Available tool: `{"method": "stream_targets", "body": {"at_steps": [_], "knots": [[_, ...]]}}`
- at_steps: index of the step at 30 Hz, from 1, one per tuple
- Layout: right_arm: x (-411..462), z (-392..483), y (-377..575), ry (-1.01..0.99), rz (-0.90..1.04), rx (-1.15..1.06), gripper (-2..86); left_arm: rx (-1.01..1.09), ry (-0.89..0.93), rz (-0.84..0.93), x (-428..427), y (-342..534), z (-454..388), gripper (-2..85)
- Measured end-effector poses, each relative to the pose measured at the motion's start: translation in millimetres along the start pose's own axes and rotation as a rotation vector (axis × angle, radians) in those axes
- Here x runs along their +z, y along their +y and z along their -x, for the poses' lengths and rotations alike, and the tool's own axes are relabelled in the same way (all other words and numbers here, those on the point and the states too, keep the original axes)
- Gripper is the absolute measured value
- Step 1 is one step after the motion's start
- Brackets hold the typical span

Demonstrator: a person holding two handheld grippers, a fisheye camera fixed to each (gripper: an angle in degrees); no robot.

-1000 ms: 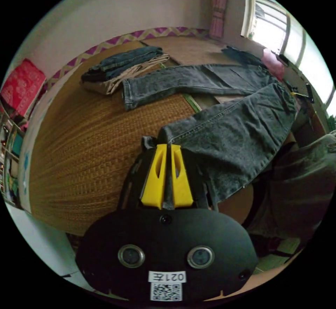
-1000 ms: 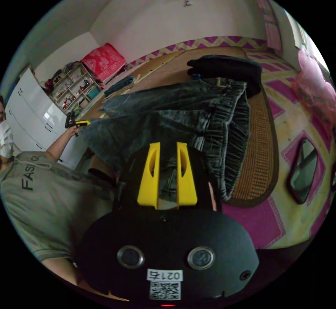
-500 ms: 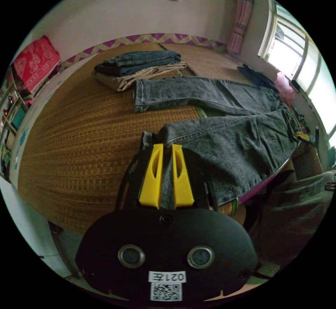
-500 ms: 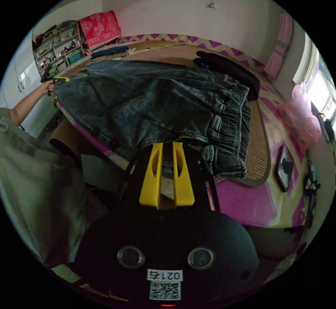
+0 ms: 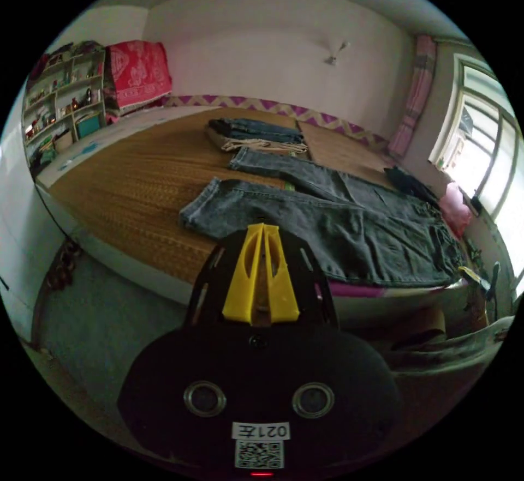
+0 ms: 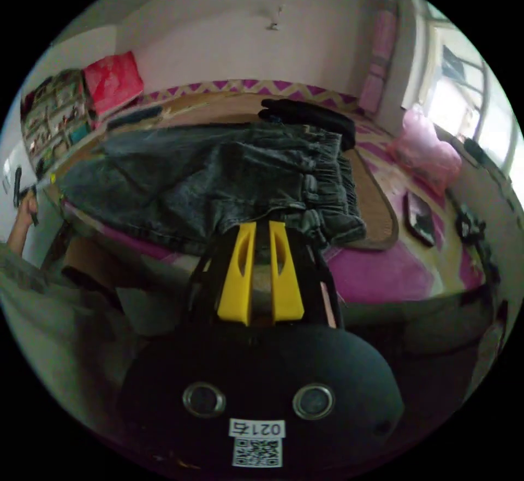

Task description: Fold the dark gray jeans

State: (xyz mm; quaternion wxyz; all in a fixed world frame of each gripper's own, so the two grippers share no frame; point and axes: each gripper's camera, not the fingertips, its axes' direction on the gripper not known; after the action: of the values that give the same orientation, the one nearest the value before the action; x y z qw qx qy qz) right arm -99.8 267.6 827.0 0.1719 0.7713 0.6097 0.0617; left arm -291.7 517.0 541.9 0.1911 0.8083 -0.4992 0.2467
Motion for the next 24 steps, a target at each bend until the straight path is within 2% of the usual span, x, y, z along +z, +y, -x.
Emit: {"method": "stream_targets", "body": {"at_steps": [3,9,14,19,24], "knots": [[-41.2,-48.7,10.0,-0.063,-0.086,0.221,8.1,-0.073,0.058,0.021,-8.9,11.5,8.8,2.4],[-39.4,-135.9,26.1,-0.279,-0.073,0.577,10.9,-0.293,0.155,0.026,-9.6,26.7,38.0,4.0],[-29.1,-182.4,11.1,-0.386,-0.074,0.718,11.1,-0.393,0.182,0.019,-13.1,28.8,56.9,4.1],[-34.7,-212.5,-1.7,-0.384,-0.073,0.745,9.6,-0.529,0.260,-0.003,-20.8,36.3,80.8,4.0],[-37.5,-241.8,-8.5,-0.469,-0.072,0.791,9.6,-0.641,0.363,-0.007,-14.5,48.0,94.6,4.8]]}}
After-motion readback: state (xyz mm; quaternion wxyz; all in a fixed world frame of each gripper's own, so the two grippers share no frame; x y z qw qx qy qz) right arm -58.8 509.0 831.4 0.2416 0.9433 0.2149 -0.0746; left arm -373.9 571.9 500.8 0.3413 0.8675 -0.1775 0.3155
